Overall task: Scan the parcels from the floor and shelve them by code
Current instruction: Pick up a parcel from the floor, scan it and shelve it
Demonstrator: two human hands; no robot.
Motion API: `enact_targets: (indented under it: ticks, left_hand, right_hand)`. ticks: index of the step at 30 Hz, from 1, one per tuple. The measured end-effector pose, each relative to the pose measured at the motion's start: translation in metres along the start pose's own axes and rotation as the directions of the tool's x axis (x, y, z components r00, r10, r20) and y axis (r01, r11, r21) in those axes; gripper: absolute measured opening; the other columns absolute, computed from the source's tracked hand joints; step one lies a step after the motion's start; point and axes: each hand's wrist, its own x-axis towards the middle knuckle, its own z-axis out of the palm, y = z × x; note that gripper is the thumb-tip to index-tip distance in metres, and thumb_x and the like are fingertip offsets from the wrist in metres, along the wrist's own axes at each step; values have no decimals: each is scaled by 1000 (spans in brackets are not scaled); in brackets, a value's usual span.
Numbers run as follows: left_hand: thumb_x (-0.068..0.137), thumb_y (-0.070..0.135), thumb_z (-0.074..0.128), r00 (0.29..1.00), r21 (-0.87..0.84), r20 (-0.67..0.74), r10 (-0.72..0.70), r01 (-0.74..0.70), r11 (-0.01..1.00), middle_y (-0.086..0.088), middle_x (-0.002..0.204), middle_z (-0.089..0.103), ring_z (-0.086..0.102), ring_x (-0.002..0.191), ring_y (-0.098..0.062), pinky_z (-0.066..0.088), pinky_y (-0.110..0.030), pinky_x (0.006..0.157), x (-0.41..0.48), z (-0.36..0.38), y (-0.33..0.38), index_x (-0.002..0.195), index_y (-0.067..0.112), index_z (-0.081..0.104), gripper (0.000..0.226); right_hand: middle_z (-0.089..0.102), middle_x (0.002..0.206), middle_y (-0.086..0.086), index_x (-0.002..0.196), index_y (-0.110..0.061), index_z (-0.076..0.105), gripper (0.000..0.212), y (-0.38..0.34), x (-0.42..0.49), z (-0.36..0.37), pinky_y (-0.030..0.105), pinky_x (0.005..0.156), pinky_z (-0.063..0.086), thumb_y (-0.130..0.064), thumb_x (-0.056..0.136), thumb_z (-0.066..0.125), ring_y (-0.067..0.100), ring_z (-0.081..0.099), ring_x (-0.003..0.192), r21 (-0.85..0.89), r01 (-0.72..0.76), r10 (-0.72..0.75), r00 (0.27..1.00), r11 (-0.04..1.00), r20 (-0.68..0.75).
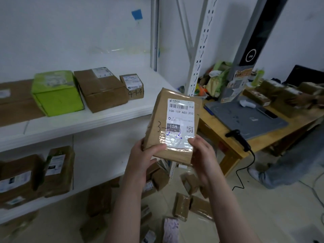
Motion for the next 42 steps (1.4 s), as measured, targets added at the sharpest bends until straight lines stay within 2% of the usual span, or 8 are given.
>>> enact_targets:
  ticks: [5,8,16,23,27,35,38,42]
  left_hand:
    - [76,26,79,998,76,54,34,-38,996,4,103,76,68,102,-14,50,-38,93,2,10,10,111,20,71,37]
    - [77,27,73,989,137,94,114,-127,982,9,96,77,71,90,-7,53,-35,85,8,21,13,105,20,73,29]
    - [45,46,86,997,173,60,39,-49,984,1,120,71,70,105,-21,56,-32,78,65,83,-2,132,21,58,95]
    - [47,39,92,1000,170,-25,-13,17,985,-5,129,63,65,111,-26,58,-44,88,129,181,-27,140,15,48,106]
    - [73,22,86,999,206,-18,-39,42,978,-2,128,60,62,112,-26,57,-43,85,163,237,-43,140,16,45,79]
    - [75,22,84,985,161,-114,-128,146,976,-1,128,58,59,112,-23,56,-43,88,210,307,-73,140,18,43,77]
    - [74,22,86,966,118,-205,-157,184,976,-4,129,58,59,114,-25,54,-50,95,218,325,-88,140,16,44,79]
    - [72,22,87,930,82,-315,-189,225,971,-4,128,59,61,114,-28,53,-54,98,227,337,-108,138,15,44,79]
  right_hand:
    - [72,115,13,132,-11,58,58,-15,7,-10,55,89,53,-22,76,68,33,69,101,-30,34,-35,999,999,-16]
    - [74,110,10,132,-10,58,63,-22,16,-21,43,73,59,-18,71,69,25,72,89,-27,47,-48,999,999,-19]
    - [74,109,13,123,-10,65,57,-32,74,-81,39,79,52,-16,67,63,29,68,94,-22,26,-27,999,999,-41]
    - [73,108,16,100,-18,74,41,-59,150,-163,37,76,50,-24,61,63,39,65,101,-70,-58,55,998,996,-44]
    - [73,108,18,95,-16,71,37,-78,187,-212,37,73,47,-29,63,59,35,64,96,-96,-105,101,994,990,-50]
    - [75,108,9,122,-14,65,46,-83,245,-289,32,76,52,-38,83,57,26,70,98,-65,-187,188,982,980,-1]
    - [71,118,10,130,-15,63,56,-71,266,-317,35,82,47,-46,83,60,28,64,107,15,-213,214,969,977,-128]
    - [70,109,1,104,-25,67,16,-50,287,-363,43,98,50,-36,96,58,20,63,105,-61,-238,196,899,969,-392]
